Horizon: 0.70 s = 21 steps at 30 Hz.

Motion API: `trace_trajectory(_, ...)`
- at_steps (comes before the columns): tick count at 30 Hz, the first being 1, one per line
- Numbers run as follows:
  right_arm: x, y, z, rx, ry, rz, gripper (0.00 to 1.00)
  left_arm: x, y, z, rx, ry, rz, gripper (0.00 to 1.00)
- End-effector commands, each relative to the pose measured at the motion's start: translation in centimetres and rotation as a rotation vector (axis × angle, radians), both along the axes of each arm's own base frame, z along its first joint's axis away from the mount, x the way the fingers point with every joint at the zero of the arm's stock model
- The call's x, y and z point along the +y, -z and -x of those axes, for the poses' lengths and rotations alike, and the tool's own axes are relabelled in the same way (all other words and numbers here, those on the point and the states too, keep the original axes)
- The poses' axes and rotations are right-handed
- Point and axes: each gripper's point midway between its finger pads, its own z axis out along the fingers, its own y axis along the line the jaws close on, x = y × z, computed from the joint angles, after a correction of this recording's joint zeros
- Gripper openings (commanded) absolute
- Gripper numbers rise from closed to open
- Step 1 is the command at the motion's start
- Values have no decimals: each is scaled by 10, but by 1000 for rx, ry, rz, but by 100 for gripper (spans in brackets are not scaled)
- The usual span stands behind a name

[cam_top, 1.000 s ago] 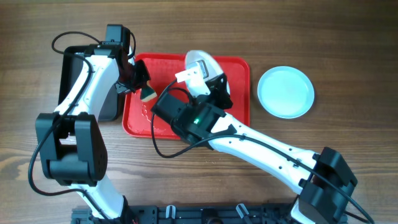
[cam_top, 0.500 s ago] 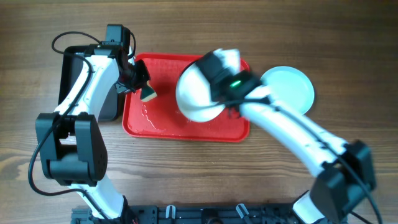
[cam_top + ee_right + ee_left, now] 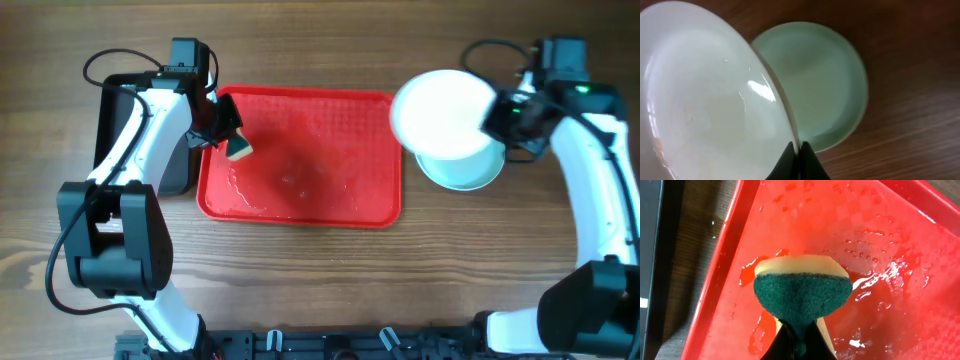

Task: Clean dirty plates on tray and stack at the side
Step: 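Lift the cream plate with the right gripper and carry it right, then lower the cream plate onto the plate stack and release it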

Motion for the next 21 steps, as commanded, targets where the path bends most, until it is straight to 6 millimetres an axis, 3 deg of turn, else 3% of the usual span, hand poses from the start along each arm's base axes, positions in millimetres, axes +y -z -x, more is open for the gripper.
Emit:
trace_trajectory(1,-33,16,14,22,43,31,4,-14,6,0,0,38,14,4)
trace_trajectory(6,-50,44,26,52,98,40,4,-26,4,-4,-23,66,16,4)
trace_trajectory(13,-51,74,30,52,129,32,8,-37,3,-5,-40,94,18,4)
trace_trajectory(14,-51,77,31,52,129,32,13,-37,3,-6,-41,94,18,4)
trace_trajectory(17,-48,81,30,58,119,17,60,-37,3,-6,-44,94,18,4)
trace_trajectory(19,-42,81,28,51,89,-11,78,-38,3,-7,-47,94,18,4)
trace_trajectory(21,-31,78,24,31,39,-66,84,-36,2,-9,-54,91,10,4)
